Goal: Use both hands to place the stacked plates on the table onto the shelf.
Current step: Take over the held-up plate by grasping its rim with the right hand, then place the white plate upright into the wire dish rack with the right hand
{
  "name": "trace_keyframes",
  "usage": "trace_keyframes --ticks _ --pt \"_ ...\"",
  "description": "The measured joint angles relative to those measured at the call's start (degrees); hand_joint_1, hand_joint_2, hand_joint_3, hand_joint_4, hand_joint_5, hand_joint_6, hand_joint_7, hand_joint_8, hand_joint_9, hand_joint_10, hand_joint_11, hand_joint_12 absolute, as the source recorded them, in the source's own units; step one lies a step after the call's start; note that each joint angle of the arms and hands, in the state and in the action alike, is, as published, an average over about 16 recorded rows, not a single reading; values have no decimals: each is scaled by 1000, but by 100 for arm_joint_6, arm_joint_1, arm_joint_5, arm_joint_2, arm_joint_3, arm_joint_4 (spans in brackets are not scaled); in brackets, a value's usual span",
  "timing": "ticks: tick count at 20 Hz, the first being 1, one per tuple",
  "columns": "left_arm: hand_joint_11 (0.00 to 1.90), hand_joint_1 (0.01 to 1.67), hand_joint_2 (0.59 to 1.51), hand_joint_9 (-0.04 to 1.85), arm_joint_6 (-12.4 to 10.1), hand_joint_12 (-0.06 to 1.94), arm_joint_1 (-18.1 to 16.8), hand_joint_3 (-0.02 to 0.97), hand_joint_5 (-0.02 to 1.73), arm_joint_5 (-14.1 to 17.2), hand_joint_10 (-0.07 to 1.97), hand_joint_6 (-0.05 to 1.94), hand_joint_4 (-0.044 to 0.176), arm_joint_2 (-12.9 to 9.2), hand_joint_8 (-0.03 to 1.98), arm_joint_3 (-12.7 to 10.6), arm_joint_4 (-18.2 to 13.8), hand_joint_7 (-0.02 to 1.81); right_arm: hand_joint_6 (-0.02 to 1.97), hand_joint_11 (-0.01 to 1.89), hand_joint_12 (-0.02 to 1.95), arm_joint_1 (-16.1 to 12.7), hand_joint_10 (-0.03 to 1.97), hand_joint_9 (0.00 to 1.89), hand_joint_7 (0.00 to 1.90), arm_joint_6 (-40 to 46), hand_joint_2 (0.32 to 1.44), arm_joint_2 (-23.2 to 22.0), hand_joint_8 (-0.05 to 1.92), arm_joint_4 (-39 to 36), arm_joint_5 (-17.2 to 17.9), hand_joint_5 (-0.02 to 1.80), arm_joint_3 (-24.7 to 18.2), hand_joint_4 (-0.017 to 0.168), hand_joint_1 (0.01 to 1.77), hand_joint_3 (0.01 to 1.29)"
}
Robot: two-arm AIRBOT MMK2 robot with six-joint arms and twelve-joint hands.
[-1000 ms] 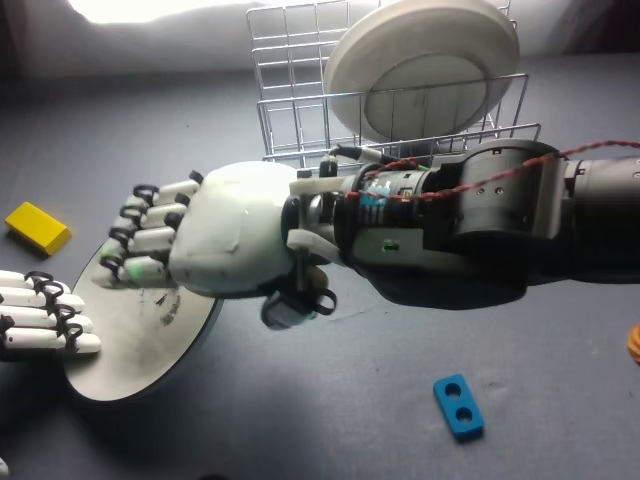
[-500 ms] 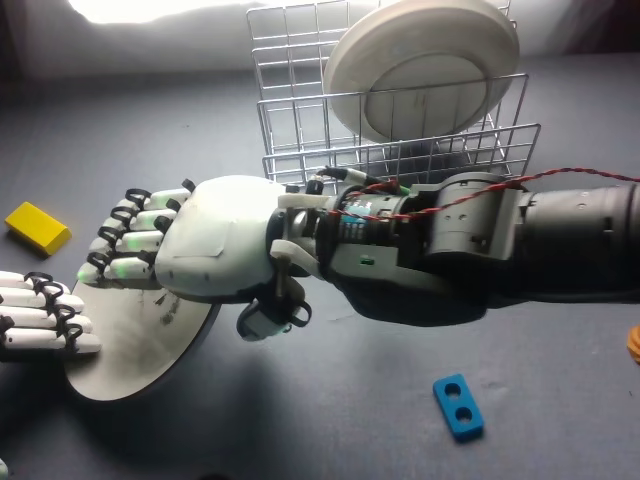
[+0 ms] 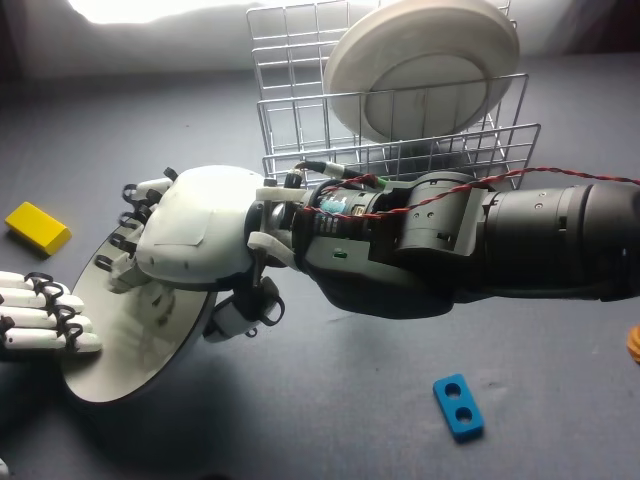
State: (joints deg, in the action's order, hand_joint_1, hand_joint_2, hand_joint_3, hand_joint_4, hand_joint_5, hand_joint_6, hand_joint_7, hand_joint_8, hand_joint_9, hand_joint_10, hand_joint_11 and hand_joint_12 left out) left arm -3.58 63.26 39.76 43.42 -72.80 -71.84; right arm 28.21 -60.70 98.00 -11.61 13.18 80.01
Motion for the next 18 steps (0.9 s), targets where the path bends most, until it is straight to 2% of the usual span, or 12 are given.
trace_keyframes --ticks 3,7,12,18 --pt "13 16 1037 -5 -7 12 -53 16 6 -12 -14 -3 -6 -16 -1 16 -29 26 222 385 864 -27 83 640 632 -26 965 6 121 -2 66 600 12 -2 1176 15" --pt "14 16 1039 4 -44 13 -236 16 14 -2 -3 -1 -6 -86 3 69 -110 36 360 589 1059 -80 309 875 872 -61 972 -65 210 -2 114 789 -67 -5 1136 16" --pt "13 15 1042 15 -153 13 -642 17 20 86 10 3 -3 -258 8 143 -293 39 534 788 1065 -177 595 1032 1039 -95 964 -243 327 2 122 913 -278 -9 1181 16" --pt "13 16 1041 19 -485 13 -1334 17 27 291 12 13 0 -556 12 217 -730 31 612 820 1070 -340 935 1034 1106 -195 954 -590 440 19 5 978 -691 -6 1274 16"
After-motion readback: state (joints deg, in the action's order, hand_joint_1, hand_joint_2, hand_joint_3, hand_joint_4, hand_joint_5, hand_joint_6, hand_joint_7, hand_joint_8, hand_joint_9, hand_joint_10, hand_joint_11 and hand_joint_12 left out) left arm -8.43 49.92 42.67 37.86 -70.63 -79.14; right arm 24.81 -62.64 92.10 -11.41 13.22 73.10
